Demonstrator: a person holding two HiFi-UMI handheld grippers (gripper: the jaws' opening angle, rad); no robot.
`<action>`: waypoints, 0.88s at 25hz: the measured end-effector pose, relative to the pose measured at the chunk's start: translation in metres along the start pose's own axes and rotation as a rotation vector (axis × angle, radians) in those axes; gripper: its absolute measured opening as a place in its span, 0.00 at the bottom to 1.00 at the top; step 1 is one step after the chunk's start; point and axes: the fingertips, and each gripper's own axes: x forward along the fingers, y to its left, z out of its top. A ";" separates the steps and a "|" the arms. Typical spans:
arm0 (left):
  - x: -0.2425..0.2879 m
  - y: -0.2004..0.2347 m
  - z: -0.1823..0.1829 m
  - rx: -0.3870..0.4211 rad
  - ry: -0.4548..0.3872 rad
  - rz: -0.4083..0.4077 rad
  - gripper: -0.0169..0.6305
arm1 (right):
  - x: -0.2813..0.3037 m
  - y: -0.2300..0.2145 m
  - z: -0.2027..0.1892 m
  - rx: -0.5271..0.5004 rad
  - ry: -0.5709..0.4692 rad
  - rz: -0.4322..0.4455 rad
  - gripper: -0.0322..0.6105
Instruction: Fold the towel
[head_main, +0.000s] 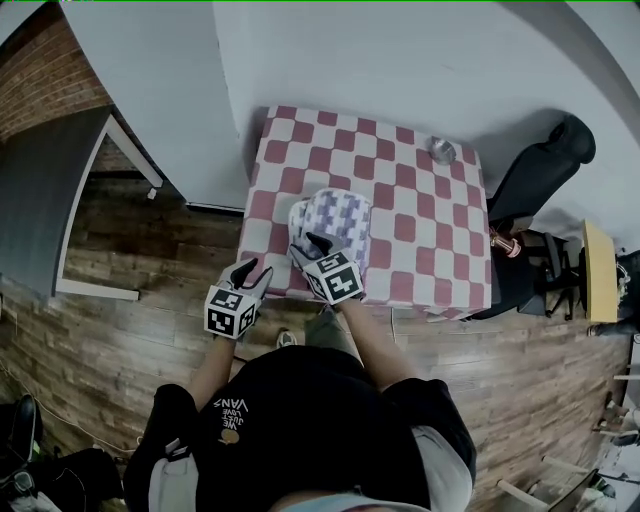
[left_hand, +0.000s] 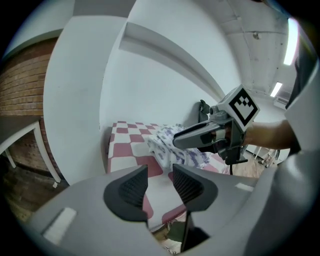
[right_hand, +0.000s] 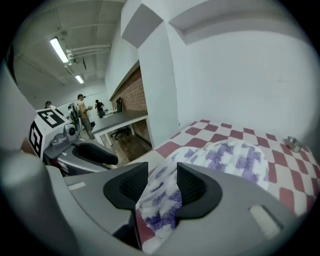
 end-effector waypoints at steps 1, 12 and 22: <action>-0.001 -0.003 0.003 0.009 -0.007 -0.009 0.26 | -0.010 -0.001 0.007 0.015 -0.042 -0.013 0.32; -0.020 -0.048 0.067 0.102 -0.192 -0.066 0.26 | -0.135 -0.027 0.025 0.086 -0.323 -0.157 0.21; -0.031 -0.097 0.096 0.112 -0.300 0.028 0.05 | -0.197 -0.060 0.005 0.088 -0.366 -0.168 0.06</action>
